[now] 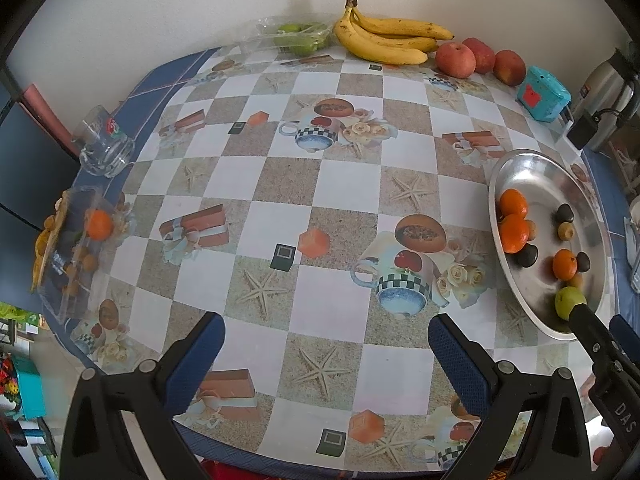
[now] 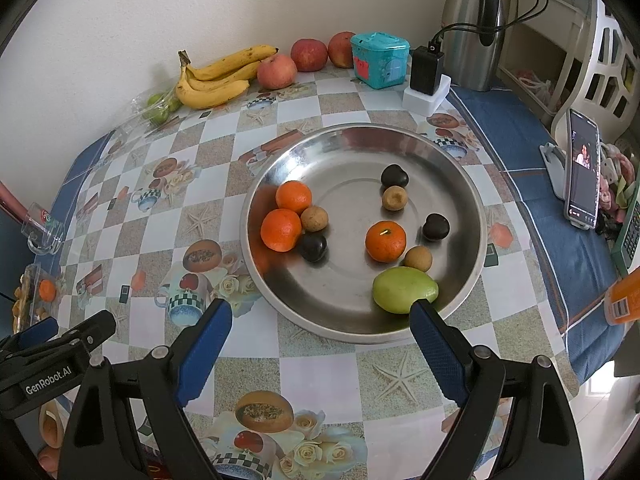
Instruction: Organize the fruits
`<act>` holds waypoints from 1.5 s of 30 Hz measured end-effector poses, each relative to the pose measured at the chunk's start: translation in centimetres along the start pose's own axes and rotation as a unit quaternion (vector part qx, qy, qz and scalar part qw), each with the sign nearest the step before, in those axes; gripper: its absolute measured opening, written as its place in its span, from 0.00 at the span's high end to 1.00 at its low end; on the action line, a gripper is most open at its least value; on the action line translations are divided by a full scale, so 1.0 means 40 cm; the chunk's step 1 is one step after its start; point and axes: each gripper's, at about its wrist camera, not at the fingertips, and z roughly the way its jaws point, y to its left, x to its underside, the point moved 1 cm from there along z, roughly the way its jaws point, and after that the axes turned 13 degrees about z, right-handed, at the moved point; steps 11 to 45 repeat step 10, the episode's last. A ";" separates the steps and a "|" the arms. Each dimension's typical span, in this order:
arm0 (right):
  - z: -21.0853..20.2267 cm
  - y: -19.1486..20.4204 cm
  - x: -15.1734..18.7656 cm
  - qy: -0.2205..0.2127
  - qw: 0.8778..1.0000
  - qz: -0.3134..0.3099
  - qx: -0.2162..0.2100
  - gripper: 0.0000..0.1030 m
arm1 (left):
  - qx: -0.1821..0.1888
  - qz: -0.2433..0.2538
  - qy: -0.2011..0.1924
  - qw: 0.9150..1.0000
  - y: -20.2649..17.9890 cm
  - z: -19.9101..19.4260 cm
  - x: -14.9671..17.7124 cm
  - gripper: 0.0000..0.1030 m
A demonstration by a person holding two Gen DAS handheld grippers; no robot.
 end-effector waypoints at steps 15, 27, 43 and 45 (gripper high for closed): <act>0.003 0.003 0.005 0.001 1.000 0.001 0.000 0.12 | -0.002 0.003 -0.006 1.000 -0.003 -0.006 -0.001 0.00; 0.003 0.003 0.005 0.001 1.000 0.001 0.000 0.12 | -0.002 0.003 -0.006 1.000 -0.003 -0.006 -0.001 0.00; 0.003 0.003 0.005 0.001 1.000 0.001 0.000 0.12 | -0.002 0.003 -0.006 1.000 -0.003 -0.006 -0.001 0.00; 0.003 0.003 0.005 0.001 1.000 0.001 0.000 0.12 | -0.002 0.003 -0.006 1.000 -0.003 -0.006 -0.001 0.00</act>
